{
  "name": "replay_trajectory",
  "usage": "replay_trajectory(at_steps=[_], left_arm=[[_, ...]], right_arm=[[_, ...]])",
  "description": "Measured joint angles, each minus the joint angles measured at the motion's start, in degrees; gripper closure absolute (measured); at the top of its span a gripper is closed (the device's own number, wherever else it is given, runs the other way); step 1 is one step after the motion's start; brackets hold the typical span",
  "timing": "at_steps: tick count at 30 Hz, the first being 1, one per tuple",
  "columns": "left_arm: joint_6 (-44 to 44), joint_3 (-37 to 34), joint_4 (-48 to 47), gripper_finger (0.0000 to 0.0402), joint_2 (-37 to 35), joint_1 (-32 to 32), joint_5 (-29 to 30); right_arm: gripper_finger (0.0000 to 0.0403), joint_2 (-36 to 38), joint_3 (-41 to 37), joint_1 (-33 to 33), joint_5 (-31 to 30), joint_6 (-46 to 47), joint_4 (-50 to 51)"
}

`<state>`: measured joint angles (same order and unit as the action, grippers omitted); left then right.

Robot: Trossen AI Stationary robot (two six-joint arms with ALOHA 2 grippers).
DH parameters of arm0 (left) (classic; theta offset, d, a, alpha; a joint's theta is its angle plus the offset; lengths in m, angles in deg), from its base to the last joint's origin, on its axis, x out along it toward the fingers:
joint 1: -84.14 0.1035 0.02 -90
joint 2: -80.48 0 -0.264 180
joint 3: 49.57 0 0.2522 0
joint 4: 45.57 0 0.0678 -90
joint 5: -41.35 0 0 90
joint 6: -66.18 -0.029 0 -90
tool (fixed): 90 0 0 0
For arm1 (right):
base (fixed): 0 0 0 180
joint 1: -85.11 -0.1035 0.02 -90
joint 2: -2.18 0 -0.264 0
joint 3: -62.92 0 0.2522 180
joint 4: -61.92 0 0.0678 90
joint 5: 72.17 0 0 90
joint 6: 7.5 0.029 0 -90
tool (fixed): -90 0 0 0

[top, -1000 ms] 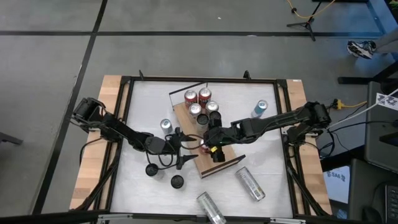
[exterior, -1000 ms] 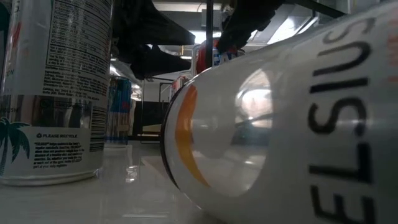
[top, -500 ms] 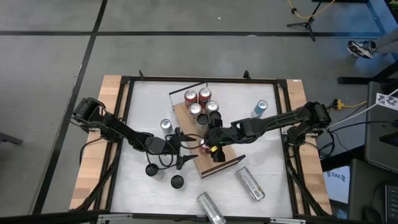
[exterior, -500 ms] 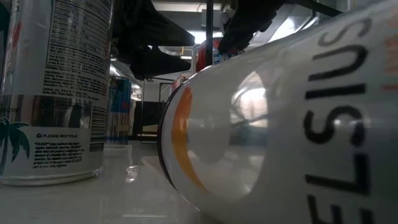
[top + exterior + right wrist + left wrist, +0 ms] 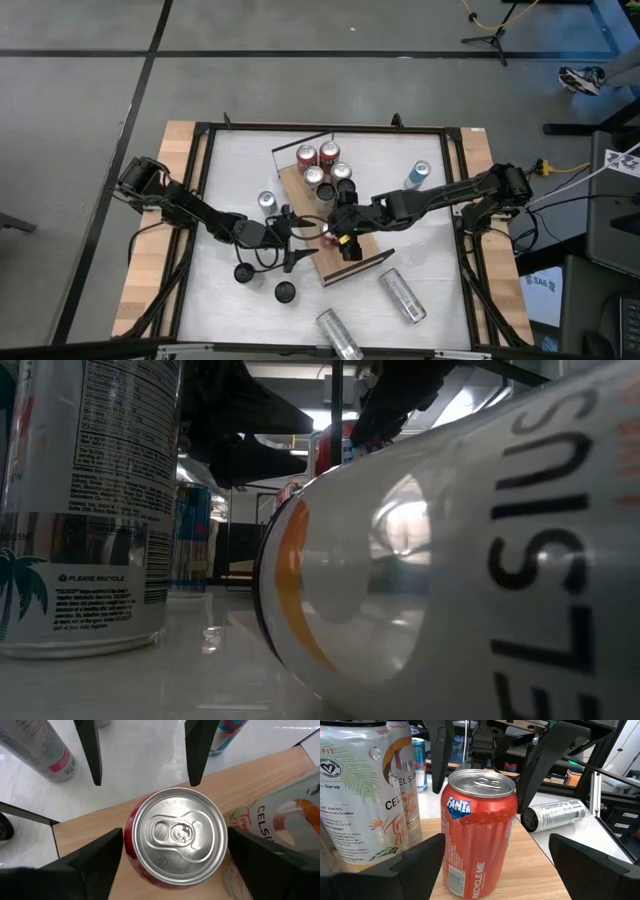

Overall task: Place canned beverage on shelf
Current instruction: Align the orange soda can with the other orange soda can

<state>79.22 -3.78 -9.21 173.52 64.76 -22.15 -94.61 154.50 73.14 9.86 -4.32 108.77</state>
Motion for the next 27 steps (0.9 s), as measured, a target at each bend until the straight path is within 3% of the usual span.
replay_trajectory(at_steps=[8,17,27], left_arm=[[0.0,0.0,0.0,0.0050,0.0,0.0,0.0],[0.0,0.0,0.0,0.0050,0.0,0.0,0.1],[-0.2,0.0,0.0,0.0050,0.0,0.0,4.1]], right_arm=[[0.0116,0.1,0.0,0.0,0.0,0.0,-0.1],[0.0104,0.1,0.0,0.0,-0.1,5.2,-0.2],[0.0106,0.1,0.0,0.0,-0.4,14.9,-0.3]])
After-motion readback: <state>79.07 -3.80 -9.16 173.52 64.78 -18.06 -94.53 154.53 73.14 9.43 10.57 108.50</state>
